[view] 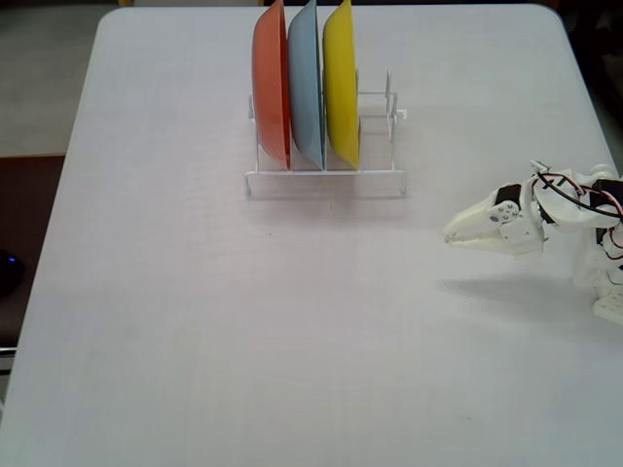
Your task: Please take one of the plates.
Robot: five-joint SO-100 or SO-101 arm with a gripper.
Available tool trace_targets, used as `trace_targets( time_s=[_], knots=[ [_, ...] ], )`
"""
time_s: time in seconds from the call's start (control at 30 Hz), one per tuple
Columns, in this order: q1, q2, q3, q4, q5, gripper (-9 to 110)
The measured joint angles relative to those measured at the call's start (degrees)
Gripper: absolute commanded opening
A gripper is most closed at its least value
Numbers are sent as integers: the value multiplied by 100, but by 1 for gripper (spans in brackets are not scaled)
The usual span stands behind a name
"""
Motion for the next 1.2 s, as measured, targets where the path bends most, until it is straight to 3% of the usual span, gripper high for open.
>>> trace_targets(
  time_s=[0.7,1.2],
  knots=[
    [457,0,0,369,431,0],
    [1239,0,0,422,-62,0]
  ],
)
